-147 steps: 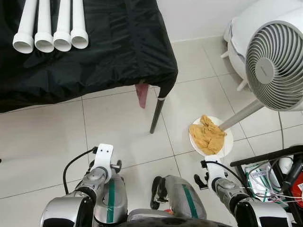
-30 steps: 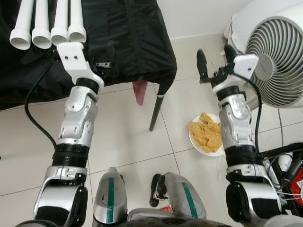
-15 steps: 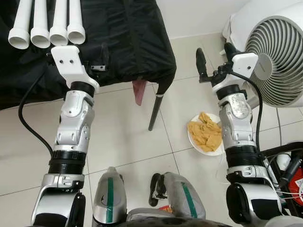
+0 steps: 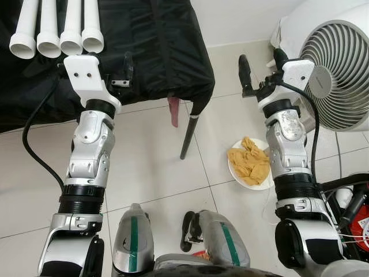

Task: Building children table

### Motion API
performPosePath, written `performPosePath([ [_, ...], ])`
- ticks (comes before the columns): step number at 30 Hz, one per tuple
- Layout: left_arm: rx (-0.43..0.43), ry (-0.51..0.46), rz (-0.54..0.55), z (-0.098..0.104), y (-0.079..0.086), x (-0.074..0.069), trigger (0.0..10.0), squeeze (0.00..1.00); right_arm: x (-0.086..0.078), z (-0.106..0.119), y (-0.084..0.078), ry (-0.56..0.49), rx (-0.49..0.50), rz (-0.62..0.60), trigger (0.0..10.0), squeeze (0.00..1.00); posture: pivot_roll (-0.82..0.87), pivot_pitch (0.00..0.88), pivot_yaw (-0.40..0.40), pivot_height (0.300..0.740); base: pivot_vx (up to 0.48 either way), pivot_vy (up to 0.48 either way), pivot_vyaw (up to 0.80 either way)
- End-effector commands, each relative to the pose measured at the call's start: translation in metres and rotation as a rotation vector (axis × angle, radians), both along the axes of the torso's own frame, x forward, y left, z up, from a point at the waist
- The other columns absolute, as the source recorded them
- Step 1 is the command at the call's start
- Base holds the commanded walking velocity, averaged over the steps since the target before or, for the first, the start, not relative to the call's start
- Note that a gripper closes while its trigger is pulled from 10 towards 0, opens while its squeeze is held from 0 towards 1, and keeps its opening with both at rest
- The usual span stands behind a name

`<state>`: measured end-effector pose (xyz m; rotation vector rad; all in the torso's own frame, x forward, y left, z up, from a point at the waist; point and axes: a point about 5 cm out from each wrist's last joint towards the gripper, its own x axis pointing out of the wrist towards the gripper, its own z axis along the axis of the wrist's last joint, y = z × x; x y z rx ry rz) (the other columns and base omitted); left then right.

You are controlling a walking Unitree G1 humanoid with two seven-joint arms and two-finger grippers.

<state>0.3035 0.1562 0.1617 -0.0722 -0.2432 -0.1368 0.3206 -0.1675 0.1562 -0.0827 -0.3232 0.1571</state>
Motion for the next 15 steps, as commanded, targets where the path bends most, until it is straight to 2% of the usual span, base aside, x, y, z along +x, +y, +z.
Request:
performPosePath([
  [1, -0.018, 0.013, 0.002, -0.0013, -0.0006, 0.0009, 10.0, 0.0, 0.0003, -0.0018, -0.0037, 0.007, -0.013, -0.009, 10.0, 0.0, 0.14, 0.021, -0.069, 0.74, 0.0, 0.0, 0.0],
  [7, -0.03, 0.022, 0.006, -0.002, 0.0012, 0.0024, 10.0, 0.0, 0.0007, -0.0015, -0.0044, 0.007, -0.014, -0.014, 10.0, 0.0, 0.13, 0.017, -0.066, 0.74, 0.0, 0.0, 0.0],
  [15, -0.037, 0.006, -0.003, 0.0026, 0.0011, 0.007, 10.0, 0.0, 0.0012, -0.0018, -0.0047, 0.007, -0.012, -0.016, 10.0, 0.0, 0.12, 0.01, -0.068, 0.74, 0.0, 0.353, 0.0],
])
